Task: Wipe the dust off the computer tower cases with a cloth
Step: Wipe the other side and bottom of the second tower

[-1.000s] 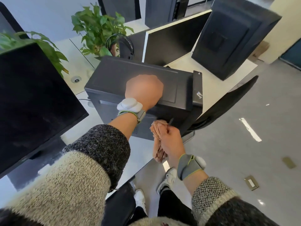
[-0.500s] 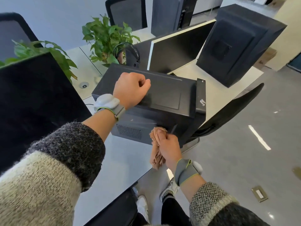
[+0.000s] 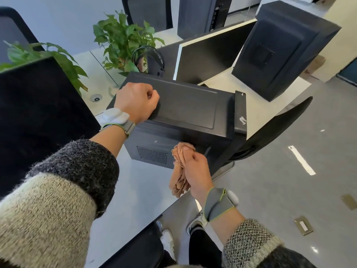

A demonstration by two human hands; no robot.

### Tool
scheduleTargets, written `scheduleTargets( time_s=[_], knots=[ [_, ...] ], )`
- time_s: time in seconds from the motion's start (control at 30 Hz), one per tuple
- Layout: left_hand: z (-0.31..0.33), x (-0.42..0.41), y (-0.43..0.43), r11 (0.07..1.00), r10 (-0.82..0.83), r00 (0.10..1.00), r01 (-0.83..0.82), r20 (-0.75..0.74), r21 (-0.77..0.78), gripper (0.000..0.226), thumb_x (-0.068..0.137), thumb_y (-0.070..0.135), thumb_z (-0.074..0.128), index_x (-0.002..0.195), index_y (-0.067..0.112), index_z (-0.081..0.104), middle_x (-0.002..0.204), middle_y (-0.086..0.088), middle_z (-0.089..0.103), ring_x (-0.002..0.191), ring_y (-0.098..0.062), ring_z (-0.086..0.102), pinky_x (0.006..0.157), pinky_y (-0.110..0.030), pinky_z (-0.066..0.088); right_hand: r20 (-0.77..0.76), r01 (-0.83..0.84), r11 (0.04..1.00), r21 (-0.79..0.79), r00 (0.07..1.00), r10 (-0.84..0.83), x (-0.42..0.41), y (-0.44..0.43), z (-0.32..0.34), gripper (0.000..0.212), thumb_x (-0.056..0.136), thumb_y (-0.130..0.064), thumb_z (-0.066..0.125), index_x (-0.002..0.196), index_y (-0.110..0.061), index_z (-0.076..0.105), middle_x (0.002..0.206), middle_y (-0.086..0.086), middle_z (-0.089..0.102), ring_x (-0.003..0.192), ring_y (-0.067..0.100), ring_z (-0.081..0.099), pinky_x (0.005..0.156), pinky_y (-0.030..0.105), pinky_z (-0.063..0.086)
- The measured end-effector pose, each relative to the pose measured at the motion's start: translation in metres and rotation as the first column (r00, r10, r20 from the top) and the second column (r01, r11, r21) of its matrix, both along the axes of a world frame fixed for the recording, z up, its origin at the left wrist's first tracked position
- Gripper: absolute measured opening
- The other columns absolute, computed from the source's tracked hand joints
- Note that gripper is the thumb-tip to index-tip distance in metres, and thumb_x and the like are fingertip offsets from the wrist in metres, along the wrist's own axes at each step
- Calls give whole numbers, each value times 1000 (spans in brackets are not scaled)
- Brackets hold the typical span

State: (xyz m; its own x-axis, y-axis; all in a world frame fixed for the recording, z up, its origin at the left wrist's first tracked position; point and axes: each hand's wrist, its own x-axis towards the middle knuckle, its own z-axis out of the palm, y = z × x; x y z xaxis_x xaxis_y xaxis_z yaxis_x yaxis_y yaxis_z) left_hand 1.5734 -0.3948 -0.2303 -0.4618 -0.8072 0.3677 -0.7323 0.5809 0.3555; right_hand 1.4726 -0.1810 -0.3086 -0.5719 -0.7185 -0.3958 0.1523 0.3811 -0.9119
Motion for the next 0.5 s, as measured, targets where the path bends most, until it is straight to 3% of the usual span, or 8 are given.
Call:
scheduleTargets(
  time_s=[0.13, 0.23, 0.37, 0.5],
  knots=[
    [-1, 0, 1, 1000, 1, 1000, -1, -7, -10, 45, 94, 39, 50, 57, 15, 40, 53, 1, 43, 59, -36, 50, 57, -34, 39, -82, 17, 996, -87, 996, -24, 1, 0, 4, 34, 110, -34, 51, 97, -16, 77, 90, 2, 79, 88, 24, 74, 81, 38, 60],
    [-1, 0, -1, 1000, 1, 1000, -1, -11, -8, 44, 93, 38, 51, 57, 15, 40, 52, 0, 42, 58, -37, 49, 56, -34, 39, -109, -4, 999, -32, 994, 1, 4, -3, -8, 32, 109, -36, 52, 97, -21, 77, 87, -4, 79, 84, 17, 75, 82, 40, 60],
    [-3, 1, -1, 1000, 0, 999, 0, -34, -14, 44, 93, 38, 50, 57, 15, 40, 51, 0, 39, 57, -36, 47, 55, -33, 35, 39, -5, 997, 77, 999, 2, 12, -7, -17, 38, 110, -38, 53, 97, -14, 79, 96, 13, 81, 99, 34, 77, 92, 46, 61],
    [-4, 1, 0, 1000, 6, 999, -7, -50, -14, 44, 94, 38, 50, 58, 13, 42, 51, 0, 40, 58, -35, 47, 56, -33, 35, -10, 39, 999, -7, 999, -39, 15, -13, -3, 43, 110, -36, 51, 96, -5, 77, 94, 22, 77, 80, 29, 73, 68, 48, 59]
  ],
)
